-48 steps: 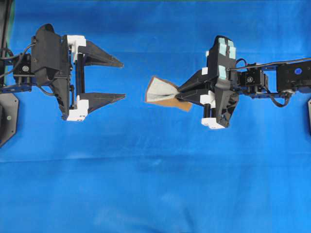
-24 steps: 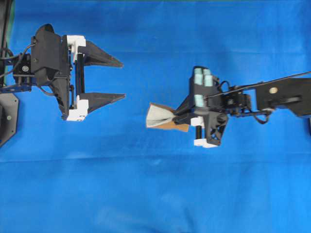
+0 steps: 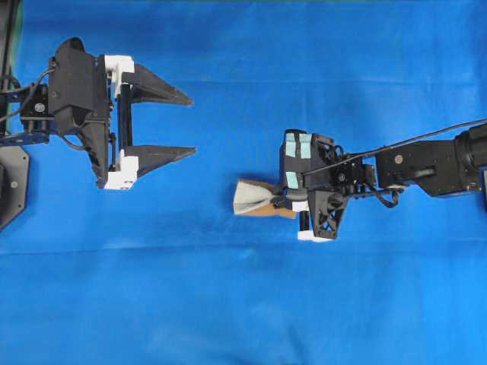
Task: Hand over the sponge with the left arm and wipe it with the right arm.
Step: 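Rub the held sponge back and forth on the table with the right gripper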
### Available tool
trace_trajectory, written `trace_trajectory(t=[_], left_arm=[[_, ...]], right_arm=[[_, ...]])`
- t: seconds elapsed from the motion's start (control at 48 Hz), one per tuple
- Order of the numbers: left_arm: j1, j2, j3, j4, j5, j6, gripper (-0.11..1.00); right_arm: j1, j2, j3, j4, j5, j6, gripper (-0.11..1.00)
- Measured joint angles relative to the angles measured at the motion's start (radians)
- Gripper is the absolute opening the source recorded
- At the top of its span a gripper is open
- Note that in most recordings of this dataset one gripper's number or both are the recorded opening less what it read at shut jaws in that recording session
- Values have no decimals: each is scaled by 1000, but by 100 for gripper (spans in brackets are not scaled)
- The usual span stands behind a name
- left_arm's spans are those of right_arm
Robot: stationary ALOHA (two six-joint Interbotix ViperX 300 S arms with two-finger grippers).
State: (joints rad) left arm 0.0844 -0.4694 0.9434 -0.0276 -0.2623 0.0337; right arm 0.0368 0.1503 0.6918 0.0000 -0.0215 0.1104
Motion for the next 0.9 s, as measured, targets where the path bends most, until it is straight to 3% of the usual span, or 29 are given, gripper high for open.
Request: trace_trajectory(t=[0.229, 0.626, 0.897], left_arm=[[0, 0, 2, 0, 2, 2, 87], [0, 0, 2, 0, 0, 2, 87], [0, 0, 2, 0, 2, 2, 87]], right_arm=[[-74, 0, 0, -11, 2, -12, 15], [-278, -2, 0, -121, -5, -17, 15], [-296, -2, 0, -129, -6, -9, 15]])
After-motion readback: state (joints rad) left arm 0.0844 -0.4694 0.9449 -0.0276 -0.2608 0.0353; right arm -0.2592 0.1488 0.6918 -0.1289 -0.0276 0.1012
